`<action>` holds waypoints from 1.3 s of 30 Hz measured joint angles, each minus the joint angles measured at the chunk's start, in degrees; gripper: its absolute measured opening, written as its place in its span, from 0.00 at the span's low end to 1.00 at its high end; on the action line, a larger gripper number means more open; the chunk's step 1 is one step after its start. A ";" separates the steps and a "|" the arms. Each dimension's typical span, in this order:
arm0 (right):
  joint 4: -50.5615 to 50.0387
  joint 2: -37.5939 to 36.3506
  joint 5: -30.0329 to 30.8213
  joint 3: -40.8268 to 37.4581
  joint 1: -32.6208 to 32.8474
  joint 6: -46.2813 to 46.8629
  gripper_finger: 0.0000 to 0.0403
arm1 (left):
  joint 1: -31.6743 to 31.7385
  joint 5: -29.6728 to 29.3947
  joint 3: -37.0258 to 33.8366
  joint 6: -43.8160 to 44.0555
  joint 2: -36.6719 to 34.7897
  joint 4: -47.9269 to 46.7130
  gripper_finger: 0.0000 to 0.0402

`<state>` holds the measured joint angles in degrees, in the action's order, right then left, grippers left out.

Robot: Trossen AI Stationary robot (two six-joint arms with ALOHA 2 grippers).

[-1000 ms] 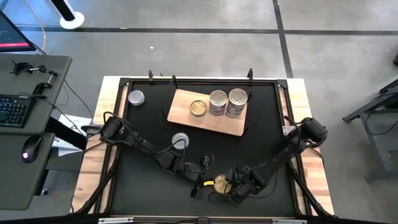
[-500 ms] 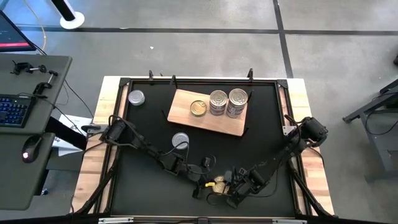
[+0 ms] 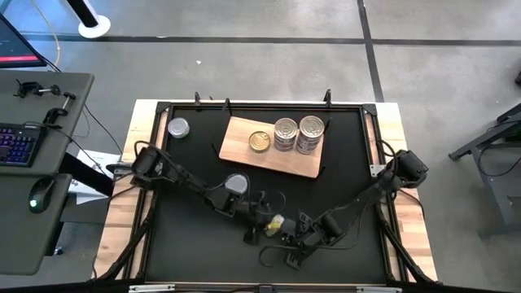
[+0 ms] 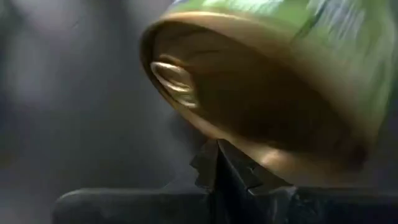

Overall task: Stack canned seafood by type on shelf
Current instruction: Stack the green tuna can on top of the other green tuna can on the shelf

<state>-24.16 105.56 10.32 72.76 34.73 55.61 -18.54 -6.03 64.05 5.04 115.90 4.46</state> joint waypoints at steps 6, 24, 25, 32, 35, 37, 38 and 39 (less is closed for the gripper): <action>-2.69 -0.70 0.43 3.38 -2.89 -10.17 0.00 | 3.33 -1.55 -4.80 0.21 -7.02 -5.44 0.00; -23.86 -3.15 -2.54 14.24 -17.74 -4.41 0.31 | -6.89 -20.29 -36.54 36.90 -41.85 -1.40 0.00; -25.32 -3.15 -3.26 14.24 -18.38 -0.20 0.36 | -7.74 -20.43 -37.61 38.50 -41.97 0.29 0.00; -27.41 -3.15 -7.45 13.72 -21.62 23.90 0.59 | -10.13 -20.35 -40.83 39.79 -41.83 6.13 0.00; -28.35 -2.94 -3.73 13.71 -21.35 29.99 0.60 | -10.01 -19.57 -40.87 36.68 -41.83 6.68 0.00; -30.97 -2.70 -1.52 13.69 -21.14 35.00 0.60 | -9.93 -19.54 -40.87 34.76 -41.83 6.66 0.00; -32.31 -2.35 -0.30 13.65 -21.14 37.34 0.60 | -9.93 -19.42 -40.87 33.91 -41.83 6.66 0.00; -33.00 -1.99 0.65 13.65 -21.15 39.33 0.60 | -9.93 -18.89 -40.87 33.12 -41.83 6.67 0.00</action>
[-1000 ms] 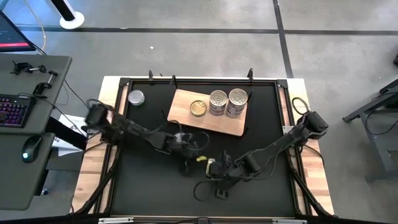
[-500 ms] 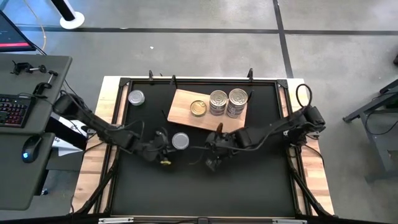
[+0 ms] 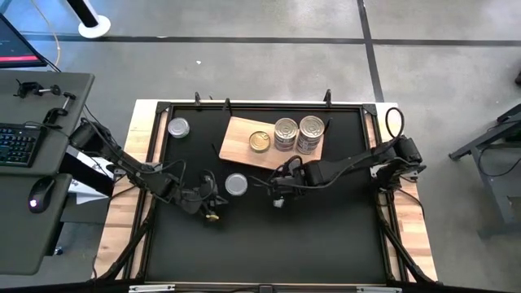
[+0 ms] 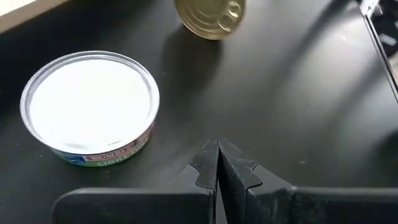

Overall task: Stack canned seafood by type on shelf
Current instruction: Stack the green tuna can on top of the other green tuna can on the shelf

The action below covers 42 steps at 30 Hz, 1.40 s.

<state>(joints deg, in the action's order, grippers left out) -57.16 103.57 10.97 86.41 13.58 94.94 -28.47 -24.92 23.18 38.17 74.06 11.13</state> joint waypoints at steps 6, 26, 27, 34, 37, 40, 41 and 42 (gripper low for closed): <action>2.07 3.81 -0.47 -0.02 -0.93 4.20 0.60 | 0.00 5.17 0.02 -3.69 -0.01 0.27 0.00; 9.80 9.53 -2.84 2.02 -0.37 3.15 0.29 | -0.52 6.89 0.04 -4.33 -0.02 4.06 0.00; 11.27 9.53 -1.38 2.85 -0.35 2.19 0.29 | -0.52 7.06 0.04 -4.34 -0.05 5.91 0.00; 14.87 9.48 12.11 10.85 -3.99 -8.96 0.29 | -0.31 8.77 1.70 -8.35 -4.88 13.13 0.00; 15.51 9.46 15.16 12.17 -7.25 -14.71 0.29 | 0.31 8.33 2.92 -10.96 -9.35 12.92 0.00; 18.43 9.46 15.02 12.20 -11.06 -19.58 0.29 | 1.00 5.00 4.45 -13.59 -14.07 12.02 0.00; 19.43 9.46 14.95 12.20 -12.23 -20.96 0.29 | 1.24 3.55 5.03 -14.40 -15.52 11.76 0.00; 20.44 9.46 15.01 12.20 -13.37 -21.94 0.29 | 1.47 1.86 5.73 -15.07 -16.84 11.33 0.00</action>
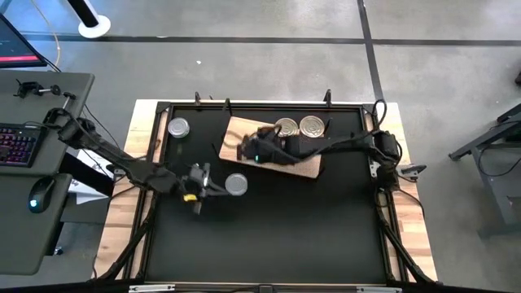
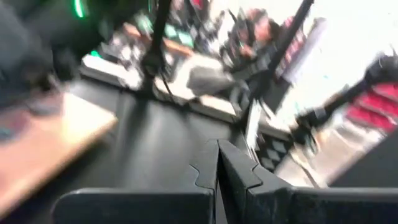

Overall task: Stack canned seafood by type on shelf
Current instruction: Stack the green tuna can on top of the other green tuna can on the shelf

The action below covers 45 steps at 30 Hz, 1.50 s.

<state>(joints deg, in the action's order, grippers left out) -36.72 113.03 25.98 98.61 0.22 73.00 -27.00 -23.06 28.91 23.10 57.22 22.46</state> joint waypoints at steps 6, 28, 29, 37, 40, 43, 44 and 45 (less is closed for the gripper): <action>2.79 0.27 -4.25 0.00 -5.35 -4.71 0.29 | 0.43 -8.82 1.91 -2.26 -5.86 -2.20 0.00; 1.99 2.52 -0.31 -0.11 -2.78 14.54 0.29 | 2.25 -7.51 2.09 -13.80 -20.56 -19.78 0.00; 1.99 2.54 1.31 -0.11 -1.53 17.03 0.29 | 2.72 -7.50 2.09 -13.80 -21.51 -21.16 0.00; 1.57 2.54 19.06 -0.09 9.49 40.69 0.29 | 7.04 -2.65 2.09 -13.76 -25.04 -27.26 0.00; -3.00 3.93 25.42 0.02 11.20 51.78 0.29 | 8.72 0.46 2.09 -13.75 -24.97 -27.89 0.00; -7.49 6.16 28.24 -0.14 9.57 59.41 0.29 | 9.98 2.61 2.09 -13.75 -24.71 -27.77 0.00; -6.84 6.63 28.26 -0.15 8.72 59.42 0.29 | 10.37 3.14 2.09 -13.73 -24.62 -27.83 0.00; -5.38 6.88 28.00 -0.15 7.84 59.21 0.29 | 10.68 3.51 2.09 -13.70 -24.60 -27.84 0.00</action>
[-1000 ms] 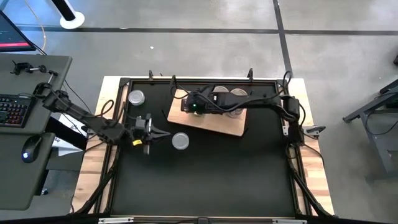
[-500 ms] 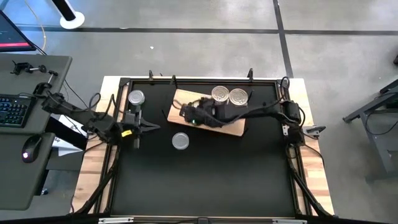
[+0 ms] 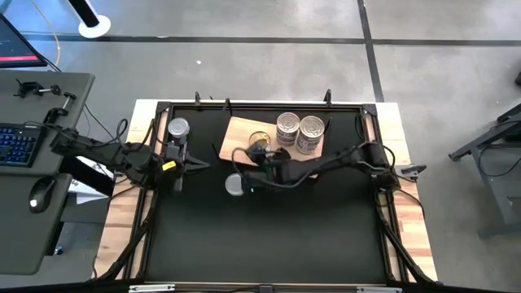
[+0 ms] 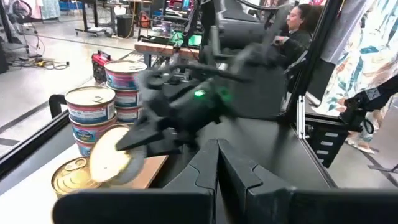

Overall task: Stack canned seafood by type on shelf
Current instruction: Stack the green tuna can on top of the other green tuna can on the shelf

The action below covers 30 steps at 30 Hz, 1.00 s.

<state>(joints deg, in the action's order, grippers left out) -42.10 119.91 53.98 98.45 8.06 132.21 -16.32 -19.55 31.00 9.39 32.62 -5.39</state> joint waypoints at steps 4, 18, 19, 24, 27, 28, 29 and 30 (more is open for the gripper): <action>8.46 0.49 -0.99 0.04 -2.88 -8.34 0.29 | 0.84 1.80 0.00 0.85 -0.02 0.02 0.00; 4.63 1.10 -4.51 0.07 -7.33 -6.70 0.32 | 0.94 2.56 0.00 1.94 0.09 -1.23 0.00; 4.20 1.10 -4.53 0.07 -7.47 -6.72 0.32 | 0.94 2.56 0.00 1.94 0.10 -1.59 0.00; 3.77 1.10 -6.19 0.07 -8.25 -8.48 0.32 | 0.94 2.53 0.00 1.95 0.10 -3.69 0.00; 3.89 1.08 -8.46 0.07 -8.46 -10.04 0.35 | 0.94 2.53 0.00 1.96 0.09 -4.00 0.00; 3.86 1.02 -9.08 0.11 -8.46 -10.12 0.36 | 0.94 2.53 0.00 1.96 0.09 -4.02 0.00; 3.88 0.99 -9.29 0.13 -8.46 -9.96 0.36 | 0.94 2.53 0.00 1.94 0.11 -4.02 0.00; 3.84 0.99 -9.29 0.13 -8.46 -9.73 0.37 | 0.94 2.53 0.00 1.96 0.11 -4.06 0.00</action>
<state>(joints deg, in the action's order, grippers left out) -38.26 120.90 44.69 98.59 -0.40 122.47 -15.38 -17.02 31.00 11.35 32.73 -9.45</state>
